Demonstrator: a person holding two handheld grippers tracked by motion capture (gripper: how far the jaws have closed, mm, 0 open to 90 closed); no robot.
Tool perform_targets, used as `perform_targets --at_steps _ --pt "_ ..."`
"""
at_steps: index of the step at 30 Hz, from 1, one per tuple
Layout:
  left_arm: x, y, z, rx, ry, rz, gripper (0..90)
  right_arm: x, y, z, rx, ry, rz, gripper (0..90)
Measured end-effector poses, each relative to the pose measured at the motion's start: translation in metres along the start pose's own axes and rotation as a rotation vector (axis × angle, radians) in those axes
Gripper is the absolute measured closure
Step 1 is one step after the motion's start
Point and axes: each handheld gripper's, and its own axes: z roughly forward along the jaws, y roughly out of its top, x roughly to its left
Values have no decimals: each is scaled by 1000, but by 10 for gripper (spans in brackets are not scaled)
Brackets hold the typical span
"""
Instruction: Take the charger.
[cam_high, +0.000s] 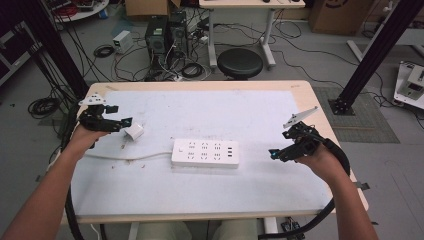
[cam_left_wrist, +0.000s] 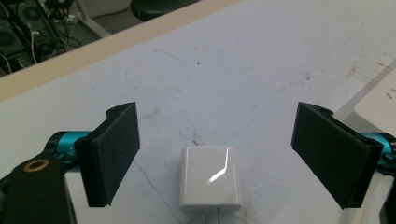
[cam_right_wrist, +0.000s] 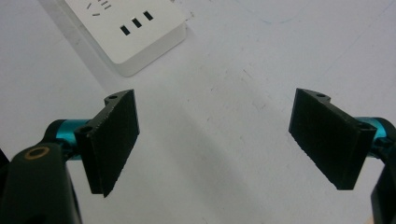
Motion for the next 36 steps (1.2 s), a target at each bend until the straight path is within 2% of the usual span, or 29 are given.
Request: perform_targets --at_steps 4,6,10,13,16,20,22,27,30,36 --pt "-1 -10 9 25 -2 -14 154 0 -2 1 5 1 5 162" --pt "0 -12 13 58 -9 -8 154 0 -2 2 2 3 3 162" --pt "-2 -13 19 68 -12 6 154 0 -3 2 0 3 6 162" --pt "-1 -17 26 123 1 9 155 0 -4 4 2 6 6 162" --pt "2 -21 32 163 10 -17 156 0 -4 5 4 8 7 162" --pt "-1 -25 40 215 27 3 156 -1 -5 4 1 6 9 162" --pt "-2 -29 45 233 29 -6 156 -1 -5 4 -2 5 11 162" --pt "-1 -40 48 242 33 -40 156 0 -5 4 -2 7 12 162" --pt "-1 -40 48 242 33 -40 156 -1 -6 3 -2 9 10 162" --pt "-2 -43 48 243 52 -15 190 -1 -8 2 -3 3 11 162"
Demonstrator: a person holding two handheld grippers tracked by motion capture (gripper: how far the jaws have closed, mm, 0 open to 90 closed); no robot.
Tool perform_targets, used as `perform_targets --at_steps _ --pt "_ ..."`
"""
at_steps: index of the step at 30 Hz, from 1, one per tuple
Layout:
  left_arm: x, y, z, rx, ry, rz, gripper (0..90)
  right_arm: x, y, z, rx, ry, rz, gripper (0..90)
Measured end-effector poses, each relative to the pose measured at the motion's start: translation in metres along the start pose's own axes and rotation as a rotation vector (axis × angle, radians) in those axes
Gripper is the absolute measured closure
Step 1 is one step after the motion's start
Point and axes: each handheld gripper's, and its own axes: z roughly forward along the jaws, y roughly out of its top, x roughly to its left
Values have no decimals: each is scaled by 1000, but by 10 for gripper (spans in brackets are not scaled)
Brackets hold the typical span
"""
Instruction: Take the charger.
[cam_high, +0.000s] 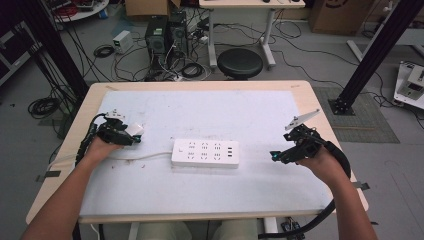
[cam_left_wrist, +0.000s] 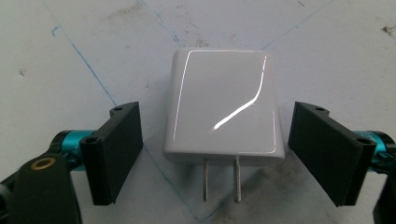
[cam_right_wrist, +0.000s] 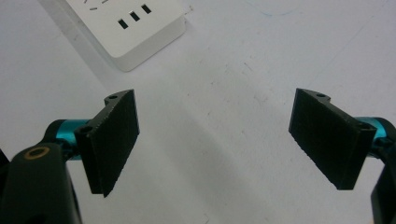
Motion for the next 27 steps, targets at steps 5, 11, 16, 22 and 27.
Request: perform_targets --at_steps 5,11,16,22,27 --pt "-1 -1 -1 -7 10 -2 225 0 -1 1 -2 -2 7 162" --pt "-3 -4 -5 -43 2 3 418 -1 -1 1 -2 -1 9 162" --pt "-6 -4 -5 -46 11 3 424 0 -2 2 -3 1 1 162" --pt "-14 -1 -12 -68 15 20 424 1 -3 1 -3 6 10 162" --pt "-21 4 -24 -113 27 6 425 2 -3 2 -5 7 8 163"
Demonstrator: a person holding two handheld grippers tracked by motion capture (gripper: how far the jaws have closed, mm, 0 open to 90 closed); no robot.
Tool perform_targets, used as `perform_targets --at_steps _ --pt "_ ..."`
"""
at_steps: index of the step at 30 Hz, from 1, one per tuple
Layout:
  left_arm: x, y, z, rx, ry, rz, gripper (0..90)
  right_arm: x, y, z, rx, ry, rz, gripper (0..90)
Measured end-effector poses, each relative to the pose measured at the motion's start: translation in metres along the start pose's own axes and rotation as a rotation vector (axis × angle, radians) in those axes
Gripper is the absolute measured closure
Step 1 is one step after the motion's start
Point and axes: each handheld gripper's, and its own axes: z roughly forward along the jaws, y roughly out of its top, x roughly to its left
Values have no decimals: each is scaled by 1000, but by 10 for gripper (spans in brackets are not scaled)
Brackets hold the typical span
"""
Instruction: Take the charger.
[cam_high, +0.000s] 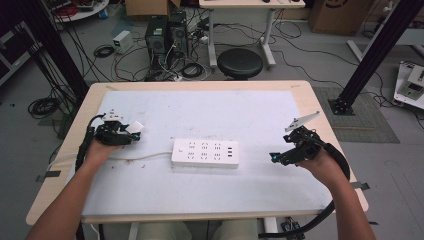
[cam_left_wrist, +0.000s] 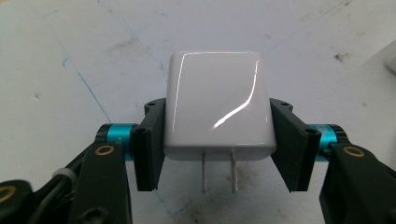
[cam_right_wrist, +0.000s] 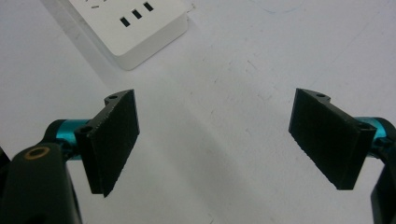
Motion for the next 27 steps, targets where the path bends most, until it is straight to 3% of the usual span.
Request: perform_targets --at_steps 11,17,27 --pt "-29 20 -32 -149 -42 21 426 5 4 0 -6 7 -13 162" --pt "-46 29 -47 -200 -50 -19 426 9 4 1 -13 10 -20 162" --pt "-75 36 -68 -273 -93 -9 425 13 4 -1 -15 18 -32 162"
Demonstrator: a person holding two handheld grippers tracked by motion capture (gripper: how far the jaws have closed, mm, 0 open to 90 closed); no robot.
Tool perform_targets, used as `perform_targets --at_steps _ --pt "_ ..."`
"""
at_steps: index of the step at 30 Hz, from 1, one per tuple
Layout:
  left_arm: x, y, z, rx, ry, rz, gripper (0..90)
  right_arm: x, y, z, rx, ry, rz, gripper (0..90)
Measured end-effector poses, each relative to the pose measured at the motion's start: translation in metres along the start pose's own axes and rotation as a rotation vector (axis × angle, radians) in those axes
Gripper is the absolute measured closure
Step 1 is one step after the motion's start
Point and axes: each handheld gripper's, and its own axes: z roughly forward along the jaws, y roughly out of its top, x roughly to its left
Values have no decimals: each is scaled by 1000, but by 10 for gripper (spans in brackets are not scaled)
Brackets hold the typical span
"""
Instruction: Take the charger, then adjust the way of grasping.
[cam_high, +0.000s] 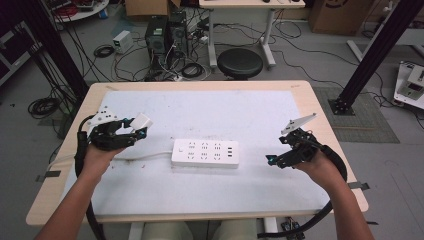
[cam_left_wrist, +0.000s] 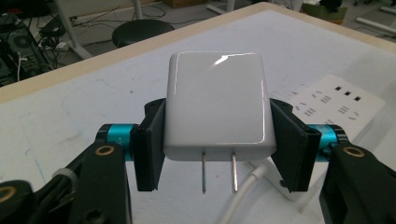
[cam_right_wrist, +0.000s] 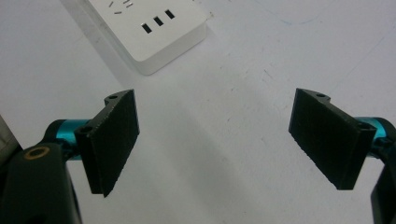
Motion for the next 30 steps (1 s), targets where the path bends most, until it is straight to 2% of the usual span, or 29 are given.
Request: perform_targets --at_steps 6,12,19,28,30 --pt "-16 6 -4 -18 -34 20 425 5 0 -5 -14 -3 -12 162" --pt "-27 8 -4 -8 -55 35 425 9 -2 -7 -20 -24 -8 162" --pt "-38 10 -8 -6 -94 74 425 16 1 -9 -42 -35 -37 162" --pt "-55 10 -7 11 -157 150 425 22 0 0 -39 -20 -5 163" --pt "-60 9 -5 5 -183 150 425 23 0 3 -42 -15 -5 163"
